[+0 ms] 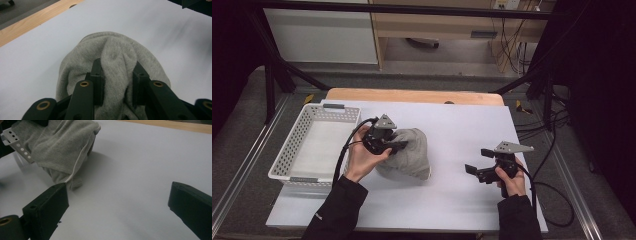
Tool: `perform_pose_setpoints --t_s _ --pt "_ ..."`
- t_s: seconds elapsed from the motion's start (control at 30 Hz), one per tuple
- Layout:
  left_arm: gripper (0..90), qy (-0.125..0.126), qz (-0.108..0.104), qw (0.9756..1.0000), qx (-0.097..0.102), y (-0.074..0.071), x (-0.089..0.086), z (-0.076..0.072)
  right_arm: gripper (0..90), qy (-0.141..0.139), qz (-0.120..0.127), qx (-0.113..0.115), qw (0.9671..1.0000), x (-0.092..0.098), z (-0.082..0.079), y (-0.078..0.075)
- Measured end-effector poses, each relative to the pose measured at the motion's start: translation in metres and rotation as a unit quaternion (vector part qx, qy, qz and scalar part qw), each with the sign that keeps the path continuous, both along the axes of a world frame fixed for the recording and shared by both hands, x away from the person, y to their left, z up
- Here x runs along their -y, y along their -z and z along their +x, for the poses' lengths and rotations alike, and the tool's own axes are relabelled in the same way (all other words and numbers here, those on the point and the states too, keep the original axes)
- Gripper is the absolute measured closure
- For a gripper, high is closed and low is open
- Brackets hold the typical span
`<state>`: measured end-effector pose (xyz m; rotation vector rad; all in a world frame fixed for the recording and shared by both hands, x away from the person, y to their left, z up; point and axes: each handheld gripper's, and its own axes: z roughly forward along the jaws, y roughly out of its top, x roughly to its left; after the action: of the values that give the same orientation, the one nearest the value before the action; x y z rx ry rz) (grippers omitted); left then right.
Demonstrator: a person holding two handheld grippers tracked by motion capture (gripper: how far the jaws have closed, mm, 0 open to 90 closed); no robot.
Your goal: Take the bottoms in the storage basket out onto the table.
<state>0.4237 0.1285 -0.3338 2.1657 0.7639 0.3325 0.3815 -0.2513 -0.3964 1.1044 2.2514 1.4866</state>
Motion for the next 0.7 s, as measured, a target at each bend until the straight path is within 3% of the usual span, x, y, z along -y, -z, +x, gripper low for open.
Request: perform_pose_setpoints --t_s 0.7 --pt "65.9 0.018 0.000 0.9997 -0.015 0.017 0.004 0.000 3.5 0.000 0.001 0.002 1.0000 0.000 0.000 0.000"
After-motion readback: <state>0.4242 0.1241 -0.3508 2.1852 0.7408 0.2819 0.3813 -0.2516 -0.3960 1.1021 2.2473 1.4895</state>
